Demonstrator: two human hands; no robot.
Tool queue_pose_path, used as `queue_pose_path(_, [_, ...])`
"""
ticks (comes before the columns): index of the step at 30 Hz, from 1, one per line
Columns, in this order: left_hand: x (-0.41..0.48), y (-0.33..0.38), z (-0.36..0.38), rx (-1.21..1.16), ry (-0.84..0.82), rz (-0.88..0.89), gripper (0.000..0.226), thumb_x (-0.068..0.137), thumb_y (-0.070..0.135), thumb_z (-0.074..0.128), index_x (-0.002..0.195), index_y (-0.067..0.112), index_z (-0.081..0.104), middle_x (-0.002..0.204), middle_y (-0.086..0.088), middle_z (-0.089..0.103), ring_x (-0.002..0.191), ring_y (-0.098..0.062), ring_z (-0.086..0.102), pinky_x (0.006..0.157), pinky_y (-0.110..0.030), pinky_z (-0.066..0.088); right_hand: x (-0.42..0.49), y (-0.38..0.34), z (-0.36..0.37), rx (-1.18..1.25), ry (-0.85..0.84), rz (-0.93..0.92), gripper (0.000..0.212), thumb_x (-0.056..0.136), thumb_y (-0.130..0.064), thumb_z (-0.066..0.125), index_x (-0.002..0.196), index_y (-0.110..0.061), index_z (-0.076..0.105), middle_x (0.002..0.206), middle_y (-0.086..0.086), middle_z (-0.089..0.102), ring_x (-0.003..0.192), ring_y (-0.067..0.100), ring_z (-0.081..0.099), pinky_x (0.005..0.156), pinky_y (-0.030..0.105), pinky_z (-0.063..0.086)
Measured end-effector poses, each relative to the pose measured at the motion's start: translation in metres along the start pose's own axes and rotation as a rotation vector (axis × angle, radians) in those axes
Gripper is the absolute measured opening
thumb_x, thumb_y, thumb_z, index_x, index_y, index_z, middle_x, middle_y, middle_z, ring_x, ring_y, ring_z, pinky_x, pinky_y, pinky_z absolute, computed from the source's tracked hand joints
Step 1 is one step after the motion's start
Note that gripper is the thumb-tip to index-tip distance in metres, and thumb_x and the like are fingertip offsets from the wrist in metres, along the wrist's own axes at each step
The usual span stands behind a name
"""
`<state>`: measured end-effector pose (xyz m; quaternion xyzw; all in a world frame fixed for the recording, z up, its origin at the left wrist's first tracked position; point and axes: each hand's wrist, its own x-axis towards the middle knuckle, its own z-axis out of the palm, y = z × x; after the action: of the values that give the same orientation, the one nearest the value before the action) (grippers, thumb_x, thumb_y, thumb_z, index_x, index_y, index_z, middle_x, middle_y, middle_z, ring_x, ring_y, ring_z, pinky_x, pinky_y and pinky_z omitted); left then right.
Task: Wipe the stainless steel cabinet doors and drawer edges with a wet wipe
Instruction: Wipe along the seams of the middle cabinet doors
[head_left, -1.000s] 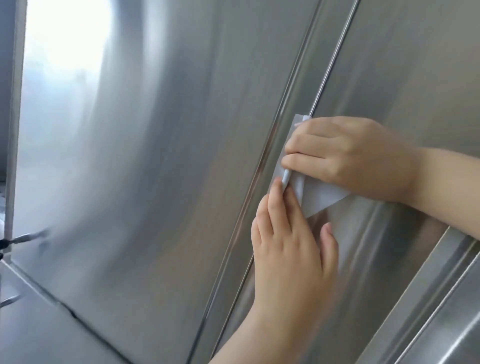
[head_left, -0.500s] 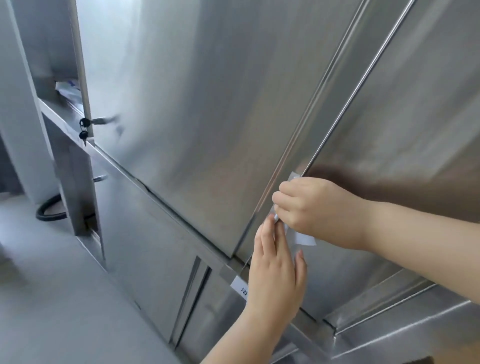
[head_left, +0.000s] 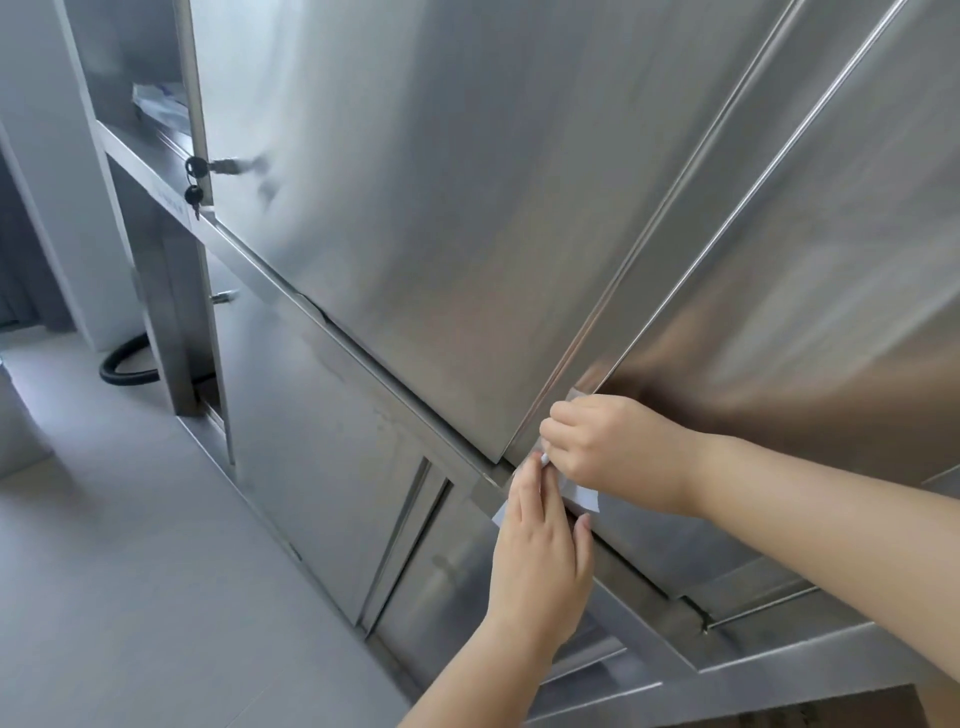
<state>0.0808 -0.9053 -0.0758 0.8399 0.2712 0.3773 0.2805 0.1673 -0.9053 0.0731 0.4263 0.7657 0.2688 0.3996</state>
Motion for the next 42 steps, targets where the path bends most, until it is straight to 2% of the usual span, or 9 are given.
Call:
queue_pose_path(5, [0.000, -0.003, -0.003, -0.066, -0.057, 0.000, 0.060, 0.090, 0.025, 0.046, 0.141, -0.004, 0.033, 0.144, -0.018, 0.038, 0.133, -0.028, 0.039, 0.099, -0.038, 0.045, 0.001, 0.005, -0.002, 0.037, 0.041, 0.016, 0.021, 0.061, -0.014, 0.070, 0.055, -0.028, 0.056, 0.062, -0.011, 0.050, 0.058, 0.009, 0.048, 0.055, 0.019, 0.041])
queue_pose_path(8, [-0.003, -0.008, -0.012, -0.130, -0.111, 0.008, 0.057, 0.093, 0.024, 0.042, 0.146, 0.008, 0.029, 0.154, -0.005, 0.021, 0.139, -0.017, 0.028, 0.098, -0.029, 0.045, -0.004, 0.007, -0.003, 0.081, 0.175, 0.030, 0.025, 0.066, -0.004, 0.058, 0.053, -0.025, 0.051, 0.060, -0.008, 0.047, 0.057, 0.010, 0.046, 0.054, 0.020, 0.041])
queue_pose_path(11, [-0.004, -0.015, -0.031, -0.162, -0.136, 0.044, 0.047, 0.090, 0.018, 0.051, 0.136, 0.015, 0.043, 0.149, 0.001, 0.028, 0.118, -0.016, 0.052, 0.078, -0.022, 0.050, -0.014, 0.013, -0.005, 0.111, 0.308, 0.057, 0.030, 0.068, 0.005, 0.050, 0.053, -0.020, 0.049, 0.060, -0.005, 0.046, 0.056, 0.014, 0.045, 0.056, 0.023, 0.044])
queue_pose_path(14, [0.006, -0.018, -0.049, -0.183, -0.019, 0.144, 0.043, 0.079, 0.007, 0.070, 0.117, 0.015, 0.051, 0.129, -0.003, 0.051, 0.100, -0.017, 0.061, 0.078, -0.022, 0.050, -0.024, 0.017, -0.008, 0.194, 0.418, 0.139, 0.029, 0.072, 0.009, 0.057, 0.058, -0.016, 0.050, 0.063, -0.001, 0.048, 0.059, 0.018, 0.047, 0.056, 0.028, 0.046])
queue_pose_path(19, [0.043, -0.024, -0.071, -0.230, 0.203, 0.196, 0.038, 0.079, 0.011, 0.068, 0.110, 0.018, 0.047, 0.112, 0.010, 0.044, 0.096, -0.011, 0.049, 0.081, -0.023, 0.043, -0.038, 0.025, -0.028, 0.313, 0.547, 0.344, 0.023, 0.081, 0.007, 0.059, 0.067, -0.009, 0.066, 0.080, 0.004, 0.066, 0.078, 0.021, 0.063, 0.068, 0.029, 0.051])
queue_pose_path(25, [0.102, -0.023, -0.103, -0.214, 0.271, 0.492, 0.012, 0.088, 0.015, 0.054, 0.098, 0.022, 0.051, 0.097, 0.010, 0.050, 0.081, -0.013, 0.046, 0.069, -0.020, 0.041, -0.046, 0.030, -0.054, 0.300, 0.680, 0.629, 0.020, 0.086, 0.003, 0.058, 0.073, -0.005, 0.071, 0.089, 0.009, 0.071, 0.086, 0.024, 0.063, 0.075, 0.032, 0.053])
queue_pose_path(32, [0.192, -0.003, -0.157, -0.053, 0.354, 0.907, 0.028, 0.082, 0.001, 0.061, 0.098, 0.024, 0.058, 0.102, 0.010, 0.052, 0.086, -0.016, 0.051, 0.080, -0.025, 0.037, -0.042, 0.015, -0.061, 0.329, 0.803, 1.124, 0.021, 0.089, 0.003, 0.056, 0.081, -0.003, 0.074, 0.090, 0.007, 0.071, 0.085, 0.022, 0.057, 0.070, 0.033, 0.051])
queue_pose_path(37, [0.241, 0.018, -0.188, 0.095, 0.303, 1.302, 0.025, 0.085, 0.000, 0.061, 0.100, 0.020, 0.062, 0.103, 0.007, 0.054, 0.091, -0.018, 0.051, 0.082, -0.027, 0.038, -0.010, 0.000, -0.061, 0.405, 0.931, 1.352, 0.021, 0.074, 0.011, 0.064, 0.083, -0.005, 0.073, 0.089, 0.005, 0.069, 0.081, 0.019, 0.057, 0.067, 0.030, 0.049])
queue_pose_path(42, [0.273, 0.042, -0.213, 0.210, 0.194, 1.600, 0.020, 0.084, -0.003, 0.061, 0.092, 0.014, 0.069, 0.100, 0.003, 0.058, 0.089, -0.019, 0.053, 0.070, -0.034, 0.044, 0.034, -0.002, -0.059, 0.488, 1.092, 1.622, 0.022, 0.075, 0.009, 0.063, 0.087, -0.006, 0.073, 0.090, 0.004, 0.066, 0.079, 0.020, 0.060, 0.068, 0.031, 0.050])
